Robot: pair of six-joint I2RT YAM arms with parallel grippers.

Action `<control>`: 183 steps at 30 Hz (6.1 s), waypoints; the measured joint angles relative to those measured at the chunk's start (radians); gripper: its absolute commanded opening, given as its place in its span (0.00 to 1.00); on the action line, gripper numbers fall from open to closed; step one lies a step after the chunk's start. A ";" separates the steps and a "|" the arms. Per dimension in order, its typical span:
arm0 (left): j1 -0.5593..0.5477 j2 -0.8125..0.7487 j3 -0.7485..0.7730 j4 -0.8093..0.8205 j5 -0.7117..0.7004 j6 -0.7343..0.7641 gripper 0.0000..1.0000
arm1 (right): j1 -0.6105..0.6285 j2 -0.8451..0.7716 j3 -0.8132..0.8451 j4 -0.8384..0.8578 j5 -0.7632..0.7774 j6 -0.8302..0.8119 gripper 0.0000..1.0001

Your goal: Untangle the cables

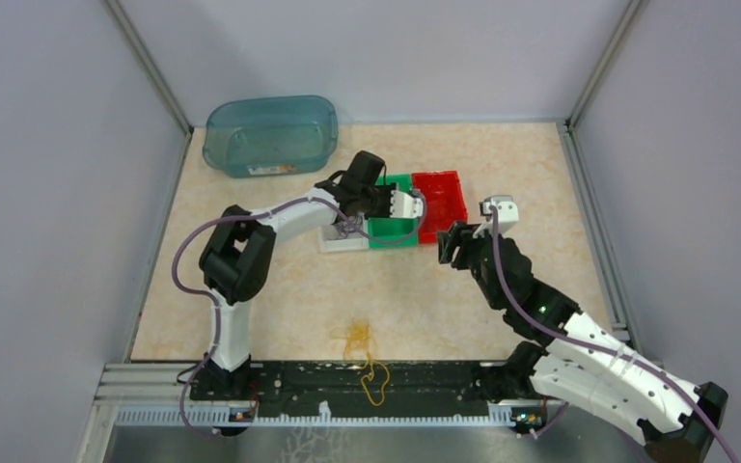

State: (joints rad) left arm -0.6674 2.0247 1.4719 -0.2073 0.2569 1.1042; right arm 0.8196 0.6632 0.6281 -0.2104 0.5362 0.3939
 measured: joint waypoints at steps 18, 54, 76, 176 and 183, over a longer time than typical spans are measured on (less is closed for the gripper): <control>0.016 -0.050 0.125 -0.229 0.089 -0.018 1.00 | -0.001 -0.006 -0.019 -0.021 -0.008 0.010 0.60; -0.055 -0.606 -0.575 -0.667 0.378 -0.024 0.81 | -0.010 0.229 -0.083 0.105 -0.447 -0.024 0.67; -0.094 -0.545 -0.669 -0.467 0.315 -0.100 0.00 | -0.010 0.185 -0.087 0.114 -0.391 -0.023 0.64; -0.174 -1.027 -0.113 0.324 0.307 0.531 0.00 | 0.062 0.670 -0.343 0.921 -0.542 0.325 0.52; -0.174 -0.953 0.004 0.417 0.254 0.597 0.00 | 0.062 0.690 -0.376 0.919 -0.525 0.325 0.54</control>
State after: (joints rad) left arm -0.8410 1.0714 1.4757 0.2096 0.5110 1.7016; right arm 0.8818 1.3537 0.2523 0.7090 0.0113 0.7193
